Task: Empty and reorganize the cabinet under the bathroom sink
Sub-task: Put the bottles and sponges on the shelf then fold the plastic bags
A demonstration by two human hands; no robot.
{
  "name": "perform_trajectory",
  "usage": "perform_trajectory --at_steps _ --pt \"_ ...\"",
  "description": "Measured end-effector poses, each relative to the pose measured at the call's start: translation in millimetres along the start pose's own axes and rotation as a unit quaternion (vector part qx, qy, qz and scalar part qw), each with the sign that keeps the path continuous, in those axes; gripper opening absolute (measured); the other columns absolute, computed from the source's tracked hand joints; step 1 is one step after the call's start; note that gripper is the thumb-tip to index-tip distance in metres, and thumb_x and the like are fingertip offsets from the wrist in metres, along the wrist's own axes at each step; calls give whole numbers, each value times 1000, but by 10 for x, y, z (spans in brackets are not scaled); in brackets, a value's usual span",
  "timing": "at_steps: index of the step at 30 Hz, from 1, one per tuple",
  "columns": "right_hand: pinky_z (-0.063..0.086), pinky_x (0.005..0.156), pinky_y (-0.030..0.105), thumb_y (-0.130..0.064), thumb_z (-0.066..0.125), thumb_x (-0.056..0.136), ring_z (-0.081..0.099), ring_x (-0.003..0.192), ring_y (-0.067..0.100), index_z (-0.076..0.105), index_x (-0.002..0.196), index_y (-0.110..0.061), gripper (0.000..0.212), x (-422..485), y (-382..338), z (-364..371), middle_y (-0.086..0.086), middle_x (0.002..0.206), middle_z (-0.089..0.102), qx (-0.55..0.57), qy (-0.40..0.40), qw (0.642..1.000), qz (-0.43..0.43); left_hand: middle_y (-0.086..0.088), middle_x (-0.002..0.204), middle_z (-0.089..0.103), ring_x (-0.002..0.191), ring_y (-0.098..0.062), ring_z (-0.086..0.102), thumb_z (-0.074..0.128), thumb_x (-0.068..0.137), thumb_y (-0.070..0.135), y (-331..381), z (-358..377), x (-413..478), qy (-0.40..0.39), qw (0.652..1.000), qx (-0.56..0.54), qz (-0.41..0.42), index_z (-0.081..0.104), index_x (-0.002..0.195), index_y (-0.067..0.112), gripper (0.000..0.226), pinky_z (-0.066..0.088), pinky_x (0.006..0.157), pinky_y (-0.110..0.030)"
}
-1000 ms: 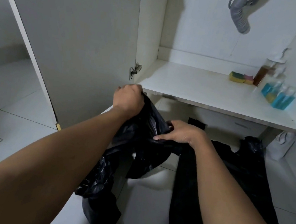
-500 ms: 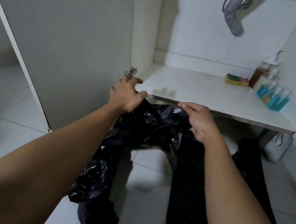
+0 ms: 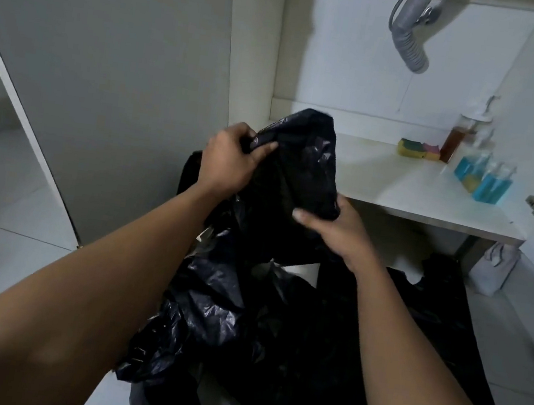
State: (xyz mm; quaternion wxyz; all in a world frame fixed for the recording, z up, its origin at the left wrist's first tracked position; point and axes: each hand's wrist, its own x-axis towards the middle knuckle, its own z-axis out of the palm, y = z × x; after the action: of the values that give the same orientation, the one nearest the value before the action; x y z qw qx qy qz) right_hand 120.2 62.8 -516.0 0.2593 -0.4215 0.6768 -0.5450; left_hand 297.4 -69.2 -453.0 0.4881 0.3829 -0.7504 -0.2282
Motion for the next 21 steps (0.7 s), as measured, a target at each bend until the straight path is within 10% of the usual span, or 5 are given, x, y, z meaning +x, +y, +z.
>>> perform_trajectory --at_steps 4,9,16,21 --pt "56 82 39 -25 74 83 69 88 24 68 91 -15 14 122 260 -127 3 90 71 -81 141 986 20 3 66 64 62 -18 59 72 72 63 56 -59 72 65 996 -64 -15 55 75 18 49 54 65 -44" --pt "56 82 38 -36 73 83 68 85 22 70 86 -14 23 186 135 -698 2 88 72 -81 197 977 28 -2 67 65 59 -12 57 79 73 52 109 -7 115 64 984 -161 -43 52 69 21 41 56 65 -42" --pt "53 79 39 -39 64 87 67 89 32 69 92 -10 30 82 -245 -1548 12 91 70 -136 277 951 18 1 66 66 58 -13 58 86 71 38 420 319 124 -91 984 -128 -86 64 66 16 32 52 64 -29" --pt "52 88 53 -43 45 100 58 101 46 41 139 2 60 -142 -409 -2096 19 143 44 -239 196 922 235 -7 68 66 41 -12 57 78 83 21 816 755 -173 -269 931 -125 -213 69 92 2 22 45 37 -20"
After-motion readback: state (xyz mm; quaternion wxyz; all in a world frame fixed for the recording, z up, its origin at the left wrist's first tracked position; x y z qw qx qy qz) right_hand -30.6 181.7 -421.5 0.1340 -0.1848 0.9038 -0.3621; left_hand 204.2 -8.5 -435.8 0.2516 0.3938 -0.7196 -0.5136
